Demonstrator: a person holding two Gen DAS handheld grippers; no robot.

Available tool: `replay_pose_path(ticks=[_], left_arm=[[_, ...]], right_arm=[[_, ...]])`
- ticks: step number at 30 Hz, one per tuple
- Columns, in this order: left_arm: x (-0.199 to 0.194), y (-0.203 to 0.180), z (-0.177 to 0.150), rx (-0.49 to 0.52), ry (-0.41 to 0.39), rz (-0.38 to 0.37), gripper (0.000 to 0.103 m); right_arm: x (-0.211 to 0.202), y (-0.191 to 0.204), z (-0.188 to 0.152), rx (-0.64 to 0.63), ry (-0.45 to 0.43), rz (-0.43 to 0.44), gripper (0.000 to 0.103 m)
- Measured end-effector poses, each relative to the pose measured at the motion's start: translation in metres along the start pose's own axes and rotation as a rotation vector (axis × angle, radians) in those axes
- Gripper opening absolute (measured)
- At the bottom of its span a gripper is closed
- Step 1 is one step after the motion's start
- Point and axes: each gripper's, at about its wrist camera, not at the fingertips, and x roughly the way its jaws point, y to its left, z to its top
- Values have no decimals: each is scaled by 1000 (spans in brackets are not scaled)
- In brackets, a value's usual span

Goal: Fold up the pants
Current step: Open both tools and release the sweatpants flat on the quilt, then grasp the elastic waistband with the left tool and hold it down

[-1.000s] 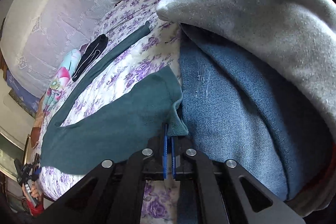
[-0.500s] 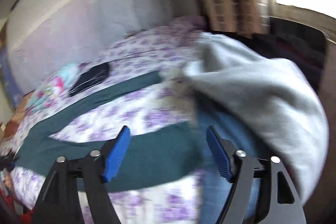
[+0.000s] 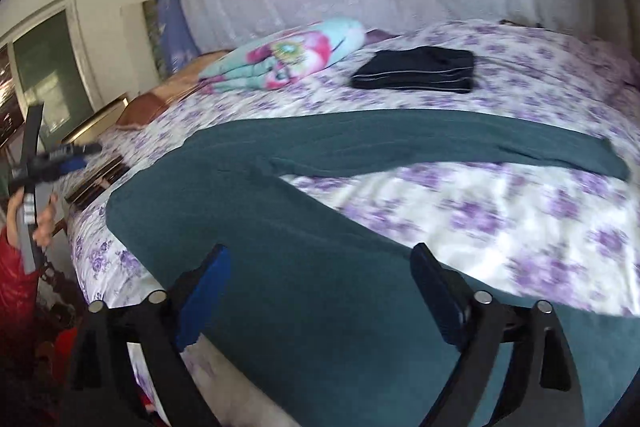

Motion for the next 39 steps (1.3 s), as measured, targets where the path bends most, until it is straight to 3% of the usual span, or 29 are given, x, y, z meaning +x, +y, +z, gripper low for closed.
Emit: replay_pose_path(ticks=[3,6,8,9,12,14,17,21,26,32,37,39], left_arm=[[40,-30,16,65,93,-49,88],[102,-52,14,122,219,17,88],[137,-52,1,137,315,49,89],[144,-49,-2,126,321,42,96],[138,-34,8,58,320,-8,96],[126,-27,21,20,252,-44,95],[122,-30,39,67,187,-41,95],[149,-30,53,129,230,-114,94],[188,-23,57,82,319,-228,72],[196,-28,62,82,294,-305,63],[197,-50,64,197,250,-269,54],[194,-62,60,261,239,-267,45]], right_arm=[[29,15,9,13,52,18,96],[57,15,-2,49,154,-6,96],[56,10,-7,65,162,15,96],[53,9,-7,76,156,30,100],[49,3,-11,94,146,67,100],[45,-2,-14,119,121,98,100],[41,-15,-18,184,83,168,100],[39,-25,-20,239,66,223,100],[41,-23,-18,239,66,219,100],[42,-27,-17,255,63,232,100],[42,-28,-18,258,63,236,100],[42,-29,-18,259,62,240,100]])
